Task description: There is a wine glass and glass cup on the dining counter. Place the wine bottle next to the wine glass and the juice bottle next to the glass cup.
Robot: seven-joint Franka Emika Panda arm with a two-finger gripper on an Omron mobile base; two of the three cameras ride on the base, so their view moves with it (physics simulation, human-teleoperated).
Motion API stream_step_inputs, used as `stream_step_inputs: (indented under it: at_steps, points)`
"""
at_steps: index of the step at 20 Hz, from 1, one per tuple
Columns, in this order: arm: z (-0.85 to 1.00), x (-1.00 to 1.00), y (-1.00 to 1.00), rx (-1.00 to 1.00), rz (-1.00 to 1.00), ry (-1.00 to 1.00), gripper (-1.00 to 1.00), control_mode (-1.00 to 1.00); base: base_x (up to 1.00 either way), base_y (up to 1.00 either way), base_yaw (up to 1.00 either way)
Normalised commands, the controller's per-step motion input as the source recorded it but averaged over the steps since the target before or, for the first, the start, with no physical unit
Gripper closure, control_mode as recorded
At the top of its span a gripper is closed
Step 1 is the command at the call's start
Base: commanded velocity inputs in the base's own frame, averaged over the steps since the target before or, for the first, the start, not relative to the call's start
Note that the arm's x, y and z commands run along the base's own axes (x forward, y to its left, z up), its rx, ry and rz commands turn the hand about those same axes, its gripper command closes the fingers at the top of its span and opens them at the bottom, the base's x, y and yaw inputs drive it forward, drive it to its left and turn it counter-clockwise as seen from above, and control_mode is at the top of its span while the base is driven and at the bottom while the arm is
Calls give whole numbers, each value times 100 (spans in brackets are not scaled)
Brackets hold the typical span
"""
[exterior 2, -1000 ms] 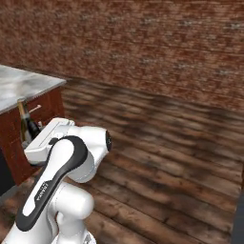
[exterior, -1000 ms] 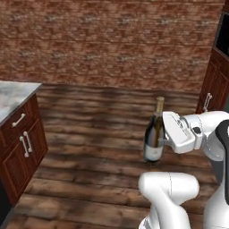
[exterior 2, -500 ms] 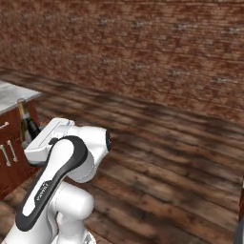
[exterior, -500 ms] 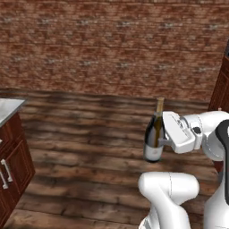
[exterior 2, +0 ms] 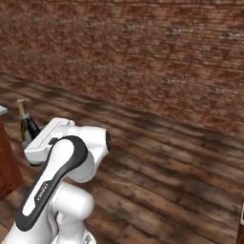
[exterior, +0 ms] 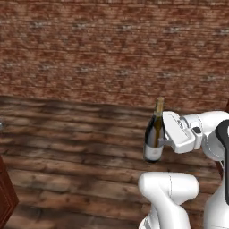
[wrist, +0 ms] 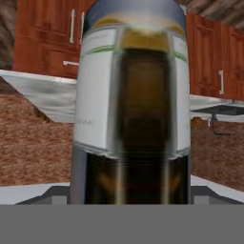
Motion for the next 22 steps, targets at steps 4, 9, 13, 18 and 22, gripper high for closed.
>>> stream_step_inputs:
  at_steps: [4, 9, 13, 18, 22]
  points:
    - [0, 0, 0, 0, 0, 0, 100, 100, 100, -36, 7]
    - [0, 0, 0, 0, 0, 0, 100, 100, 98, -48, 10]
    - [0, 0, 0, 0, 0, 0, 100, 100, 97, -49, 12]
    - [0, 0, 0, 0, 0, 0, 100, 100, 68, -31, 14]
    - [0, 0, 0, 0, 0, 0, 100, 100, 66, -16, 12]
